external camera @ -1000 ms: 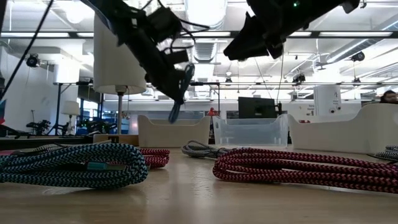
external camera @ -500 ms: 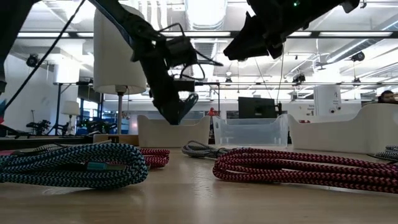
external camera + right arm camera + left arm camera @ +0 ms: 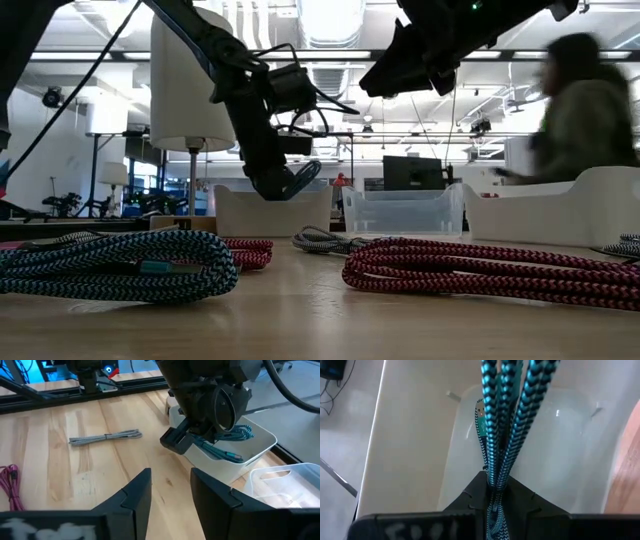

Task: Pick & Place USB Port
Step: Put the right blue and black USB cable into the gray bin

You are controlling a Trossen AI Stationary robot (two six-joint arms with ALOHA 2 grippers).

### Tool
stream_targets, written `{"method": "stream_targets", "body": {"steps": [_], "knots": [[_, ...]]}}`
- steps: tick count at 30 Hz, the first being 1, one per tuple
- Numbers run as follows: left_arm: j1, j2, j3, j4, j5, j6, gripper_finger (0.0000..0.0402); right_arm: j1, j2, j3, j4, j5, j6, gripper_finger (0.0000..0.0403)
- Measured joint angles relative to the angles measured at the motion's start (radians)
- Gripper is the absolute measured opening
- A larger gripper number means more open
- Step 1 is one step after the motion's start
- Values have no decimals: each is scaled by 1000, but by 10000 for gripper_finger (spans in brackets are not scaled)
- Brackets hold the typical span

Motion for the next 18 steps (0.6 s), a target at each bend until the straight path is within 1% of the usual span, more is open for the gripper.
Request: {"method": "stream_targets", "body": {"steps": [5,14,18], "knots": [[1,0,0,0,1,-1,39,0,0,0,0,0,1,125],[2,0,0,0,2,-3,40,0,0,0,0,0,0,130],[2,1,-1,-1,7,-5,60,0,0,0,0,0,-4,125]]}}
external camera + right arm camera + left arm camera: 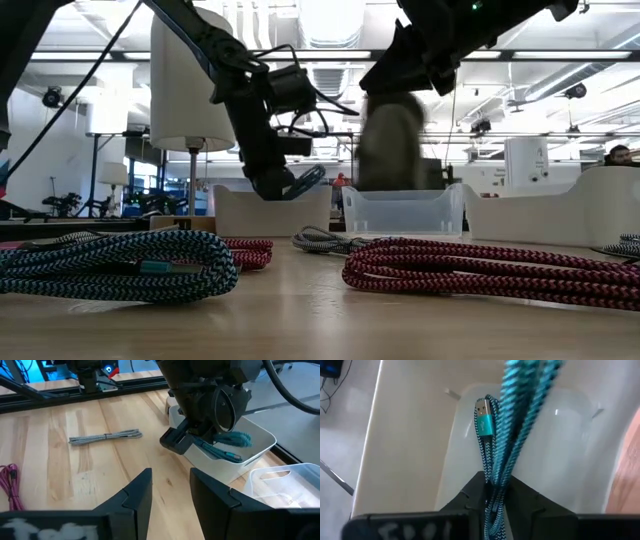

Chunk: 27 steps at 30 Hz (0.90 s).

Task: Pick & Place USB Port
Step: Put the right blue and black USB cable into the gray bin, then put the blue USB cable into the gray bin

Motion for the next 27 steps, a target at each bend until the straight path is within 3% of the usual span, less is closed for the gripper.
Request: {"method": "stream_targets", "body": {"steps": [8,15,20,27], "knots": [[0,1,0,13,-1,0,131,0,1,0,0,0,-3,125],[0,1,0,18,-37,1,157,0,1,0,0,0,-3,126],[-2,-15,0,-21,-97,8,153,0,1,0,0,0,-3,121],[-1,-18,0,-33,-21,-4,92,0,1,0,0,0,0,125]]}}
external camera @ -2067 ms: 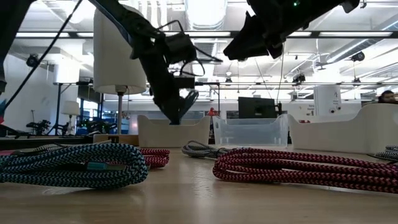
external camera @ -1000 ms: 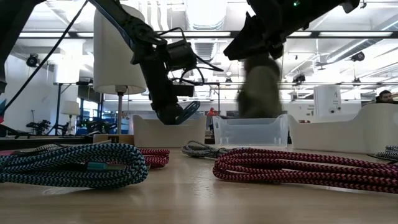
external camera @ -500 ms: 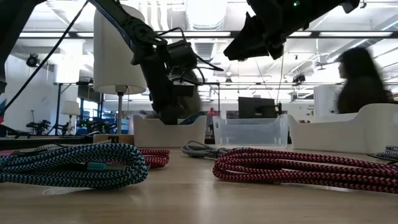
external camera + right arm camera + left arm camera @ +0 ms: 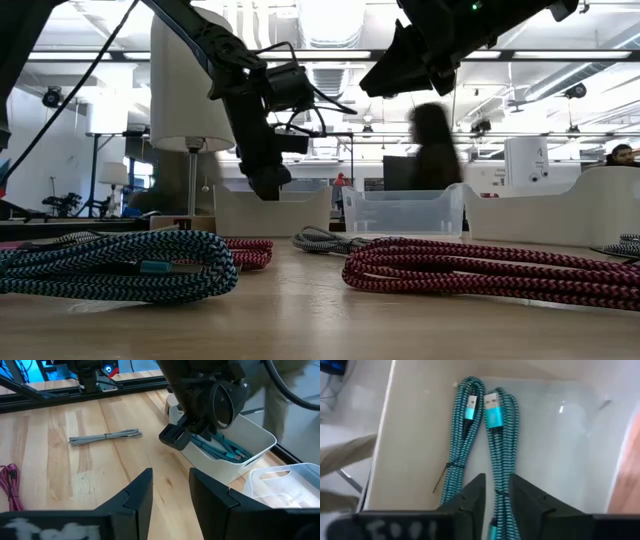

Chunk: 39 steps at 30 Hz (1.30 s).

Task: Pick & Place USB Port
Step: Put the blue USB cable into the gray bin

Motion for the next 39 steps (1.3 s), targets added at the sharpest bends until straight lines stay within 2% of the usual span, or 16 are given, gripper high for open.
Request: {"method": "stream_targets", "body": {"steps": [5,11,15,26,33,39], "knots": [[-2,-8,5,-10,3,-11,52,0,0,0,0,0,0,122],[-22,-59,26,-53,4,-48,33,0,0,0,-1,0,0,119],[-53,-126,32,-104,8,-72,34,0,0,0,-3,0,0,124],[-187,-338,-22,-122,107,-121,31,0,0,0,-9,0,51,122],[-275,-411,-99,-94,129,-144,34,0,0,-2,-11,-1,72,116],[-341,-425,-176,-94,130,-209,33,0,0,-17,-11,-2,112,123]]}}
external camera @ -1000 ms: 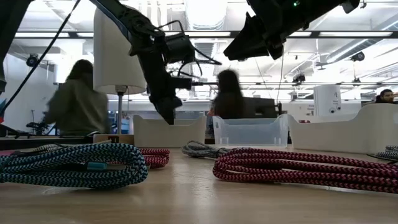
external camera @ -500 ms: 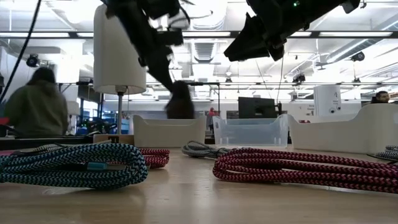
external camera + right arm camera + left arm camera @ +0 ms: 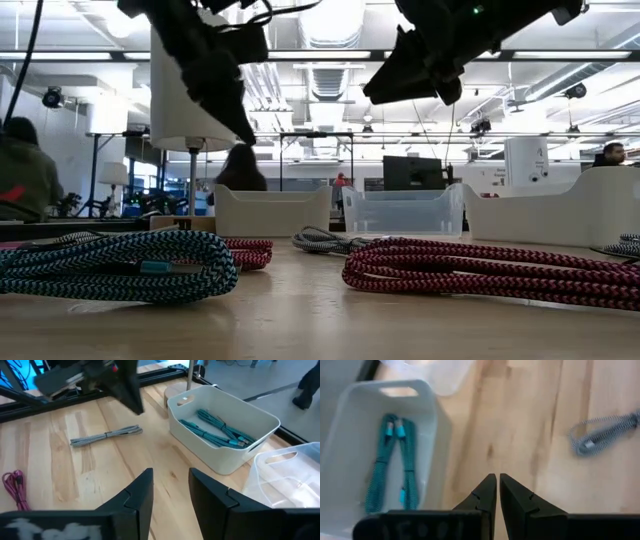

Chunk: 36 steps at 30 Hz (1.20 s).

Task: Pick & Place USB Port
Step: Put the blue USB cable into the gray bin

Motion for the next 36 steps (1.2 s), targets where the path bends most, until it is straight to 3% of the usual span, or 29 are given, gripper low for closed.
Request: {"method": "stream_targets", "body": {"steps": [9,17,30,36], "knots": [[-81,0,-62,84,97,-45,56,0,0,-9,1,0,1,121],[-142,0,-62,131,261,-46,84,0,0,-9,1,-1,0,118],[-275,0,-63,142,286,-203,88,0,0,-9,1,-2,0,109],[-364,0,-80,219,285,-286,88,0,0,-9,1,-2,0,109]]}}
